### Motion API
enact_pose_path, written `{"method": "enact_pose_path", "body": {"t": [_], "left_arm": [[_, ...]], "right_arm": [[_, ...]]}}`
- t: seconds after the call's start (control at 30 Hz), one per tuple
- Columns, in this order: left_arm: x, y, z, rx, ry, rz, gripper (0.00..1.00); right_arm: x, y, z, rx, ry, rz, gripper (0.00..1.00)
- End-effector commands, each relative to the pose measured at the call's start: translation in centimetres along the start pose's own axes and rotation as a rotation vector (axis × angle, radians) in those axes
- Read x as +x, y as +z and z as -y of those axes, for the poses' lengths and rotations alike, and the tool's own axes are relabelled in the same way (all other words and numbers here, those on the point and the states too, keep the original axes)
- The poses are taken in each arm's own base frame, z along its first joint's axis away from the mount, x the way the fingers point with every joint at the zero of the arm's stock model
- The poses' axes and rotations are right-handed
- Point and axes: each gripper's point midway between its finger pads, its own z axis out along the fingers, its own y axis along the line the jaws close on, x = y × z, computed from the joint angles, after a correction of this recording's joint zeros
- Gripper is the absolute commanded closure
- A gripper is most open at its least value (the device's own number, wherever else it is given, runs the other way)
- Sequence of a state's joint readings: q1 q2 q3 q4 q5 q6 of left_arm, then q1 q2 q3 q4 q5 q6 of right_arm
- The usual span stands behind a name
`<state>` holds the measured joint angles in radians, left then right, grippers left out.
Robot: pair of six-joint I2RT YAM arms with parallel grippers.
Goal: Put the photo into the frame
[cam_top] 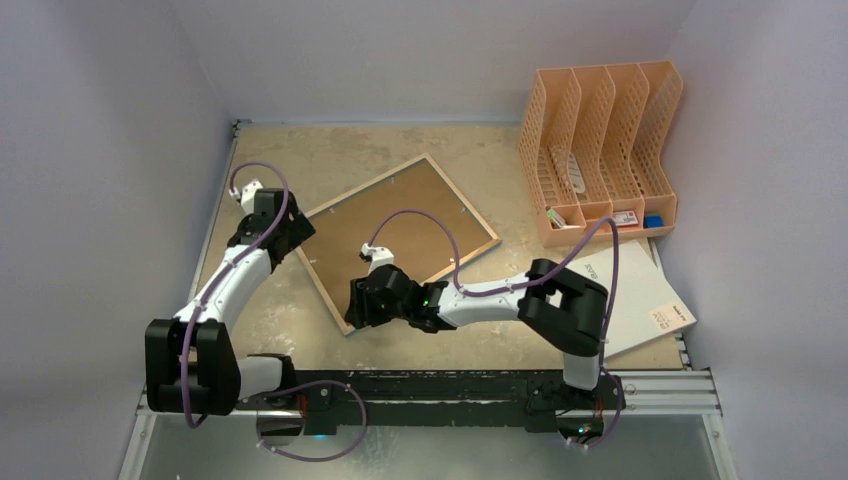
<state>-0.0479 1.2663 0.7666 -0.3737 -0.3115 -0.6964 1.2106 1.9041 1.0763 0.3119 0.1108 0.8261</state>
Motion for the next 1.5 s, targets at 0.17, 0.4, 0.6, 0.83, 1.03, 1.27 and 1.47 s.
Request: {"method": "enact_pose_path", "body": {"t": [0.17, 0.4, 0.6, 0.83, 1.03, 1.27, 1.47], "left_arm": [[-5.3, 2.1, 7.7, 0.223, 0.173, 0.044, 0.18], [-6.9, 6.6, 13.8, 0.362, 0.209, 0.018, 0.19], [-4.5, 10.1, 15.6, 0.444, 0.241, -0.039, 0.19], [-1.3, 10.5, 14.9, 0.453, 0.225, -0.155, 0.2], [2.7, 10.4, 13.1, 0.441, 0.193, -0.274, 0.23], [7.2, 7.3, 11.3, 0.438, 0.118, -0.373, 0.32], [9.8, 4.1, 8.9, 0.397, 0.113, -0.372, 0.33]], "right_arm": [[-1.6, -5.3, 0.8, 0.035, 0.081, 0.041, 0.45], [-0.8, -8.9, 5.4, 0.145, 0.18, 0.051, 0.35], [1.0, -10.4, 9.7, 0.173, 0.295, 0.009, 0.27], [-1.2, -10.3, 13.3, 0.175, 0.343, 0.049, 0.27], [-4.0, -8.5, 16.1, 0.21, 0.363, 0.089, 0.28], [-7.2, -6.5, 18.3, 0.286, 0.303, 0.114, 0.3], [-9.6, -6.1, 20.4, 0.379, 0.202, 0.132, 0.3]]}}
